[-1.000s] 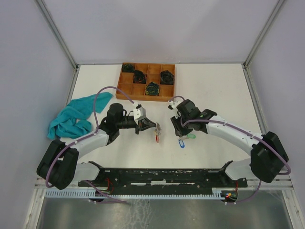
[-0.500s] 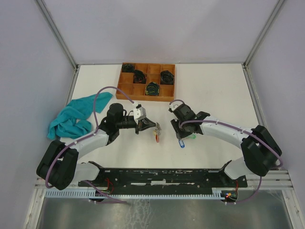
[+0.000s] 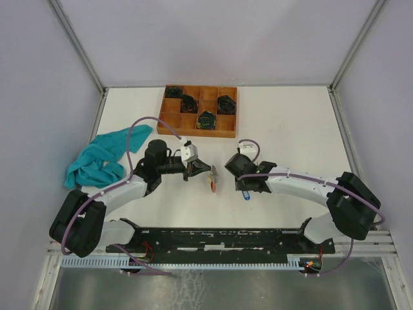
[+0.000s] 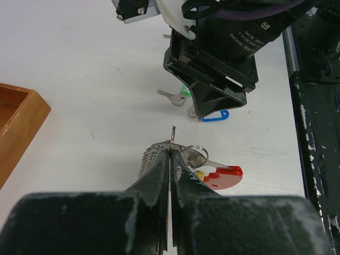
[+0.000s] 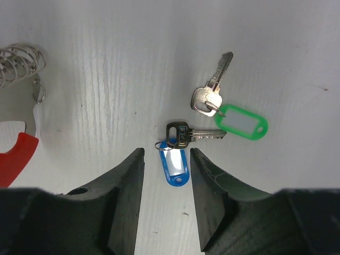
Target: Put the keys on the keyring
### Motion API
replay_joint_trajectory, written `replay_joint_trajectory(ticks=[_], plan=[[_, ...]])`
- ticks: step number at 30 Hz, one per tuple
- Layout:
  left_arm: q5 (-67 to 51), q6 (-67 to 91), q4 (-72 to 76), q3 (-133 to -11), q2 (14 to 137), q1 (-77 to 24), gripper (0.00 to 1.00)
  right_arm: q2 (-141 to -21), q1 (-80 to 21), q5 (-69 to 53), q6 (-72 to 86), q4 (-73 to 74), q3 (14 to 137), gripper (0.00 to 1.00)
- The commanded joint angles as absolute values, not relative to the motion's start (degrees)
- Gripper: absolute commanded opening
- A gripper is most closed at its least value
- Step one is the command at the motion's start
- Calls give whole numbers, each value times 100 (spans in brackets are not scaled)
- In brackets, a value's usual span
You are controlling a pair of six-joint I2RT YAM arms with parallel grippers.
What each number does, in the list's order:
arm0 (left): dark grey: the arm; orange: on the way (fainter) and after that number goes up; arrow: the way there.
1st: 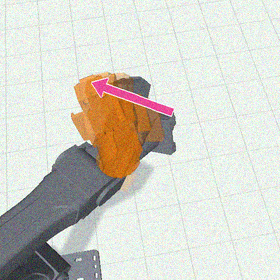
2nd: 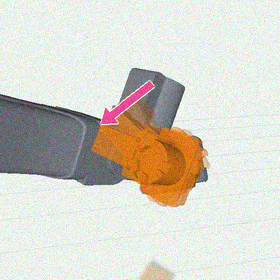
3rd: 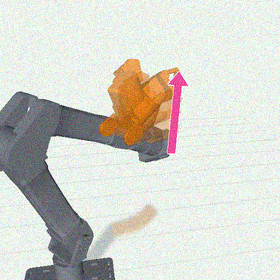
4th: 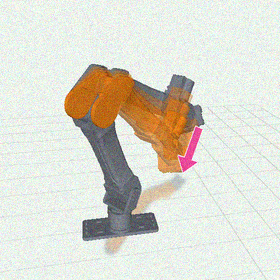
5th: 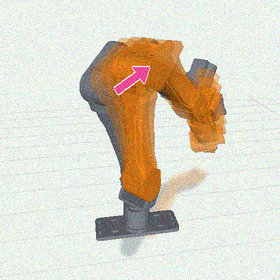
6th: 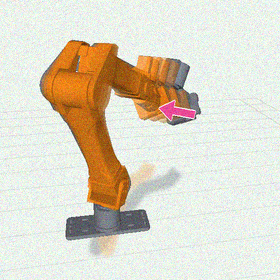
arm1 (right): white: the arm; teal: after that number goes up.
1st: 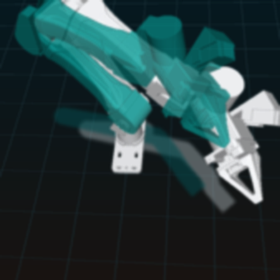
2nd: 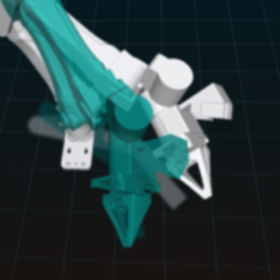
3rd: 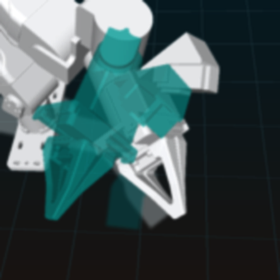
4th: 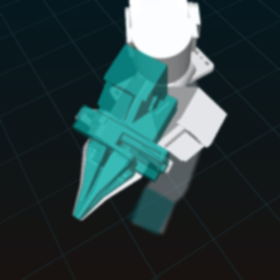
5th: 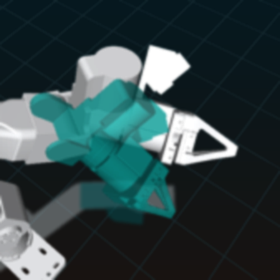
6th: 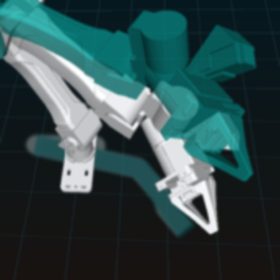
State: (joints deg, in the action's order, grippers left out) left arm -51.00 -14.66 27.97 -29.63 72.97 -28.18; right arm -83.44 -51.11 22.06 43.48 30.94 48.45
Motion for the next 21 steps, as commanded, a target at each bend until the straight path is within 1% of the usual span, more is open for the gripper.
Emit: replay_joint_trajectory(ticks=[1, 5, 7, 15, 21], plan=[[-4972, -1600, 2817, -3078, 7180, -2807, 3, -8579, -5344, 3109, 5495, 3264, 5032, 48], [-4957, -1587, 2830, -3077, 7177, -2825, 3, -9068, -5459, 3205, 6236, 3695, 5275, 49], [-4949, -1580, 2830, -3068, 7156, -2823, 3, -9212, -5512, 3250, 6470, 3800, 5334, 47], [-4939, -1579, 2838, -3073, 7151, -2839, 3, -9213, -5587, 3622, 6898, 3699, 5250, 43], [-4939, -1577, 2843, -3072, 7163, -2850, 3, -9311, -5590, 3623, 7113, 3677, 5321, 41]])
